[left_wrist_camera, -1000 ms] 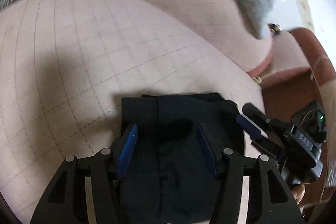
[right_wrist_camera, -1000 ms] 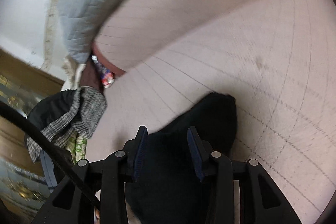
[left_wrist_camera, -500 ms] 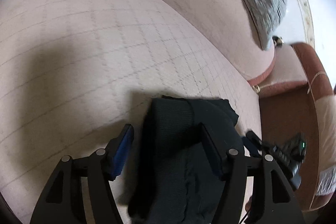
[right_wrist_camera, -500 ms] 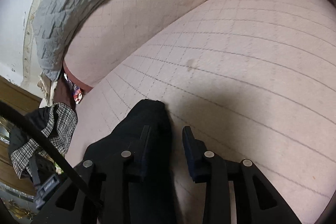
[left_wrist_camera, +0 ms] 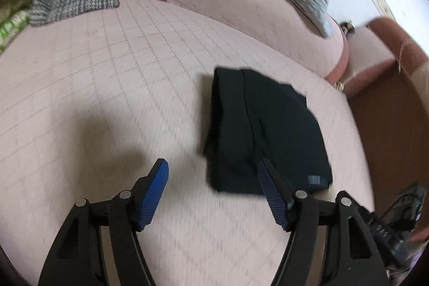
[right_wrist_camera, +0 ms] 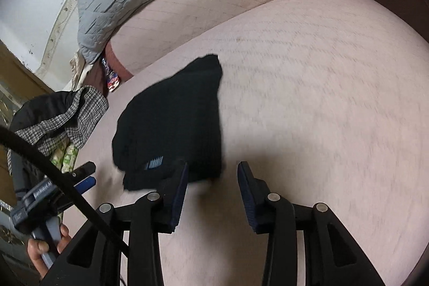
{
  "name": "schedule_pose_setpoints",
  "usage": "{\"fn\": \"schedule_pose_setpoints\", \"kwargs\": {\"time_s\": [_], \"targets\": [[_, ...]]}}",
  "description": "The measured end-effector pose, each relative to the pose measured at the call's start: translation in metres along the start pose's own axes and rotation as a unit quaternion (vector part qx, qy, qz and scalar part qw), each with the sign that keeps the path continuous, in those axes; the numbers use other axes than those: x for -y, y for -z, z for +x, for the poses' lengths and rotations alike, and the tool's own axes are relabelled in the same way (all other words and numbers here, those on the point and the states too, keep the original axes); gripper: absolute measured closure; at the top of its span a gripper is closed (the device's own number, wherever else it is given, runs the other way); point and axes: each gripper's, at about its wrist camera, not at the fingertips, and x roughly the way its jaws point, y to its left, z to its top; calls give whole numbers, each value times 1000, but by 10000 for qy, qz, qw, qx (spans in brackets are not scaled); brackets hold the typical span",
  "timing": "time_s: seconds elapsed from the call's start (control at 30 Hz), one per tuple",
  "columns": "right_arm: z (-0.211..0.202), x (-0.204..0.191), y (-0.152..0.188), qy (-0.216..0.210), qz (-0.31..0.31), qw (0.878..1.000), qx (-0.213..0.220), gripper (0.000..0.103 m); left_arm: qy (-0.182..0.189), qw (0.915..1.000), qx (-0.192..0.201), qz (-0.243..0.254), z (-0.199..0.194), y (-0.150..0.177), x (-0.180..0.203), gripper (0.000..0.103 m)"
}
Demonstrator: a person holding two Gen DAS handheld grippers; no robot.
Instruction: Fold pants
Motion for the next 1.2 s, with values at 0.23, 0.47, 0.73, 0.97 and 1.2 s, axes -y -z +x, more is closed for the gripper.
{"fn": "schedule_pose_setpoints", "kwargs": {"time_s": [0.23,0.47,0.73,0.97,1.2], "targets": [[-50,-14,49,-22,-84,9991,415,61,-242,9996,105,68,-26,53,13,31],[-70,-30,81,972,-815,9885,824,50,-823,9932,637,512,-55,87,30,24],[-59,-31,97,1085,-945,9882,520,50,-976,9872,704,1047,-63,109,50,22],[-53,-42,108,1178,-1234,9844,428,47,-912,9877,521,1162,-55,116,54,22],[-41,-43,113,1221,-1306,9836,220,47,-899,9898,316,1057,-43,116,47,22]]}}
